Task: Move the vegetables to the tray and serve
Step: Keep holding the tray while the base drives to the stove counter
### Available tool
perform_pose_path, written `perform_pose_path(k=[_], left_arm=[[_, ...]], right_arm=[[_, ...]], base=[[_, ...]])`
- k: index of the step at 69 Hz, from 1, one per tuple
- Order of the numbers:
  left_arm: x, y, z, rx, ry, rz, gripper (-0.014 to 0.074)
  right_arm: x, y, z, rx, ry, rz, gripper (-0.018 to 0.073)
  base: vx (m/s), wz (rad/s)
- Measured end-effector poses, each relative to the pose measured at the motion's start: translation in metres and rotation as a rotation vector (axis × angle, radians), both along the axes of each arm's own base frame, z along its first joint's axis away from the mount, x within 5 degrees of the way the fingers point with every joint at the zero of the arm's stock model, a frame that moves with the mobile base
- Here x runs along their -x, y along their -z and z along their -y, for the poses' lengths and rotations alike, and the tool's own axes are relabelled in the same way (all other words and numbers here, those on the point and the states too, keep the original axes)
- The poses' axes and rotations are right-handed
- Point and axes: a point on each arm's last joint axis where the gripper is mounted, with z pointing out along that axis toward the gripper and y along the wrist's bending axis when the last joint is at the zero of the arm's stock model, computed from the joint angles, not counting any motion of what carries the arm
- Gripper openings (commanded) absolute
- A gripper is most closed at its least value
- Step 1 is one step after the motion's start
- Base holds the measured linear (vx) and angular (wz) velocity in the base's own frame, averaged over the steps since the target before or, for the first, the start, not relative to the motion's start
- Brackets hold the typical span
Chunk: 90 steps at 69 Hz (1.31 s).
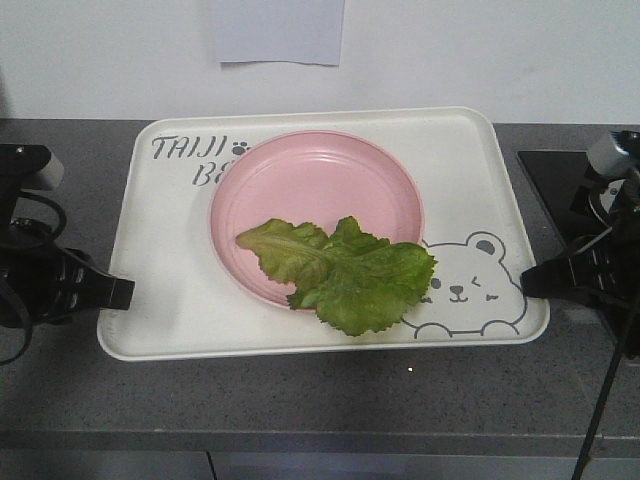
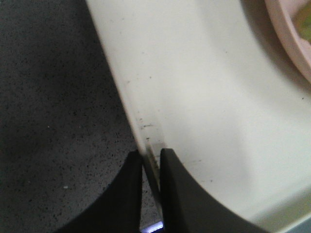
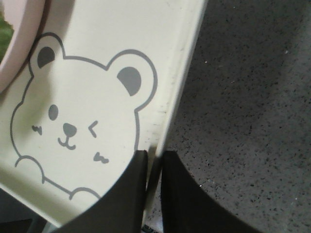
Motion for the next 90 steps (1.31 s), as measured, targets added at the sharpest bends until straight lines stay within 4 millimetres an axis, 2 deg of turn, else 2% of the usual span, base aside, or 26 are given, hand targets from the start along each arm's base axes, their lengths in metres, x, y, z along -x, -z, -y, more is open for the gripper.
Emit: perform_pose_path(k=[90], left_arm=[[0.0, 0.0, 0.0, 0.0, 0.0, 0.0, -0.0006]], right_arm=[[0.0001, 0.0, 0.0, 0.0, 0.0, -0.001, -0.0004]], base=[[0.07, -0.02]])
